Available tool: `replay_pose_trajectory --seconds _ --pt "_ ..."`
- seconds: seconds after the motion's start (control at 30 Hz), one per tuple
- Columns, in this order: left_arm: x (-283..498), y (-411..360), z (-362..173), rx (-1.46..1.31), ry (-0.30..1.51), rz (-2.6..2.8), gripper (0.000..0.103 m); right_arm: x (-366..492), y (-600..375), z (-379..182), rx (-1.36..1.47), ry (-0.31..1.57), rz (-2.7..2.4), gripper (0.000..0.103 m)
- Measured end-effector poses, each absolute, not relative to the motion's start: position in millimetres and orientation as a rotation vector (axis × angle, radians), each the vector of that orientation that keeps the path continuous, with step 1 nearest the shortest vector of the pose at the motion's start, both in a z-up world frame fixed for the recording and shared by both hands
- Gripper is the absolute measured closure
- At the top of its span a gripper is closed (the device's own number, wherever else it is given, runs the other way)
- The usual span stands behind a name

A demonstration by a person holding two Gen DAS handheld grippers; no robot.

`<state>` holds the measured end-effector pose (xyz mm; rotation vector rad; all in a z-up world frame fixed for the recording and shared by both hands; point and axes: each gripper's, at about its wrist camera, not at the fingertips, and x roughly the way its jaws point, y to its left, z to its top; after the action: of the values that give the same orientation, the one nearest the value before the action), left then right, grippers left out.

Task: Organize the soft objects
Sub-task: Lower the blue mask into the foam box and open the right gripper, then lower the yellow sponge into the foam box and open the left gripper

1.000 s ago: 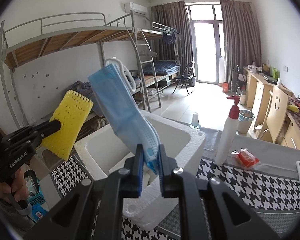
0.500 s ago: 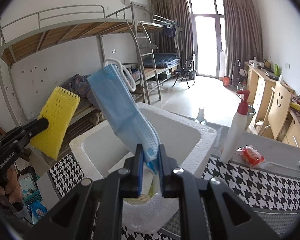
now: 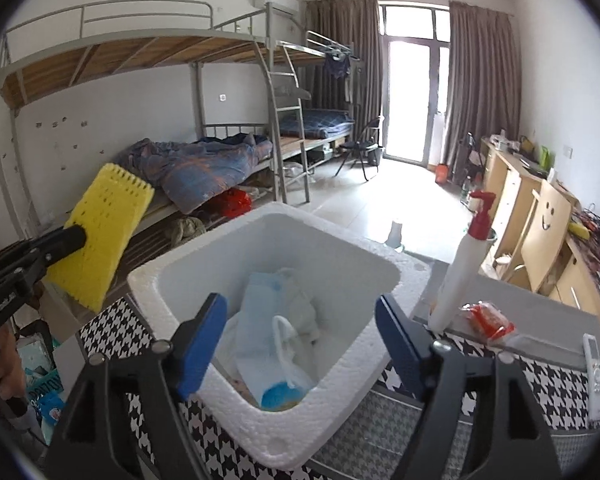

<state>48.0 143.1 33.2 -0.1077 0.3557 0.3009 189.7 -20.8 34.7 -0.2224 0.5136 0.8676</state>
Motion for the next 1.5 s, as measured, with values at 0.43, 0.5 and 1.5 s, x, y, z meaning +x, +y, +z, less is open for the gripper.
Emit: replay_pose_trajectory --seconds 0.43,0.5,1.5 --pt "54 141 36 -0.076 0.352 0.287 0.094 189 -29 34 -0.211 0.500 0.839 0.019" --pt "56 140 38 -0.074 0.352 0.275 0.094 189 -31 33 -0.220 0.494 0.826 0.019" --pt "97 105 43 -0.048 0.378 0.129 0.094 193 -80 33 -0.133 0.476 0.705 0.018"
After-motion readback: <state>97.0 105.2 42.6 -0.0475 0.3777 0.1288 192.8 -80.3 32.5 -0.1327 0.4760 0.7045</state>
